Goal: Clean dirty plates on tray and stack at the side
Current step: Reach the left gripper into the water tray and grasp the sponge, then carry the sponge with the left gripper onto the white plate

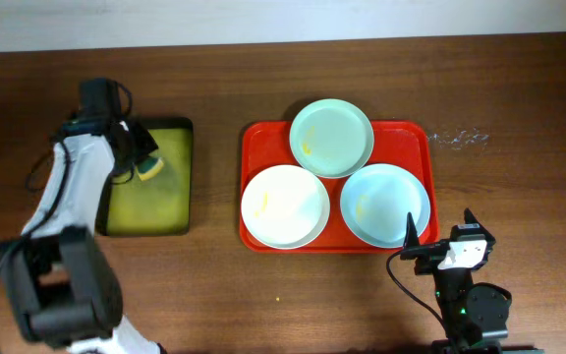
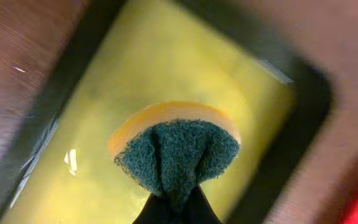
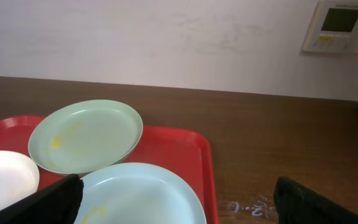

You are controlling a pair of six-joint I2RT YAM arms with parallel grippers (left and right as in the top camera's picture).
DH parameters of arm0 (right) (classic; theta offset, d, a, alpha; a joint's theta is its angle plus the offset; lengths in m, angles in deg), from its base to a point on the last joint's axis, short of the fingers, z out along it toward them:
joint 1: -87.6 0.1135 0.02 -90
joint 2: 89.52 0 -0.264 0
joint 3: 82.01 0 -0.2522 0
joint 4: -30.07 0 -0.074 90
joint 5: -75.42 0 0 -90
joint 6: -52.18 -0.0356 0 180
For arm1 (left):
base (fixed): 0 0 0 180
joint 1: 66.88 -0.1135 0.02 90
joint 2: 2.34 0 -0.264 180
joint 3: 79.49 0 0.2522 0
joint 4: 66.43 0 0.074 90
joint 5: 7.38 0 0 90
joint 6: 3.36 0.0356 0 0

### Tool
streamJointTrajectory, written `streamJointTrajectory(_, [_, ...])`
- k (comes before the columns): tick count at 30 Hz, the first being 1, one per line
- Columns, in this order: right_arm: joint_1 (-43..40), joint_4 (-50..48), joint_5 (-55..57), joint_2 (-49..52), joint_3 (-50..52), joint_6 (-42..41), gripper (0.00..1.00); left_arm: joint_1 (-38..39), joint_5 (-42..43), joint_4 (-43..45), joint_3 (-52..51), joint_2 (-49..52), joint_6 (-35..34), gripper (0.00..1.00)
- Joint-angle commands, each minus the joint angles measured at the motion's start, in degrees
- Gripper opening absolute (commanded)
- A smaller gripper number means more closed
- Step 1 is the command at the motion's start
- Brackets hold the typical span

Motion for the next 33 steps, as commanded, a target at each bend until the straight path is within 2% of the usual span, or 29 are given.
streamJointTrajectory(1, [-0.31,0.26,-0.11,-0.37,0.42,-0.22,0.99,-0.24,-0.85,-0.59,1.49,-4.02,0.72,0.0])
streamJointTrajectory(7, [-0.31,0.26,-0.11,-0.37,0.42,-0.22,0.98,-0.24,-0.98,0.57,-2.43,5.16,1.49,0.0])
streamJointTrajectory(9, [-0.31,0.26,-0.11,-0.37,0.42,-0.22,0.99,-0.24,-1.03,-2.32,-0.09,2.19,2.25,0.0])
streamJointTrajectory(14, [-0.31,0.26,-0.09,-0.39,0.42,-0.22,0.99,1.64,2.71,-6.23,3.23,-16.28,2.21,0.0])
streamJointTrajectory(16, [-0.31,0.26,-0.11,-0.37,0.42,-0.22,0.99,4.92,5.27,-10.12,3.08,-17.11,2.23,0.0])
streamJointTrajectory(19, [-0.31,0.26,-0.11,-0.39,0.42,-0.22,0.99,12.24,12.26,-13.51,0.28,-15.21,2.49,0.0])
streamJointTrajectory(22, [-0.31,0.26,-0.11,-0.39,0.42,-0.22,0.99,22.34,12.79,-12.44,-4.55,-11.91,2.43,0.0])
streamJointTrajectory(24, [-0.31,0.26,-0.11,-0.37,0.42,-0.22,0.99,29.79,12.57,-8.44,-7.76,-7.06,1.07,0.0])
streamJointTrajectory(28, [-0.31,0.26,-0.11,-0.39,0.42,-0.22,0.98,35.6,12.63,-1.46,-8.57,1.2,-3.17,0.0])
streamJointTrajectory(33, [-0.31,0.26,-0.11,-0.39,0.42,-0.22,0.99,38.36,12.59,1.6,-8.57,6.58,-3.15,0.0])
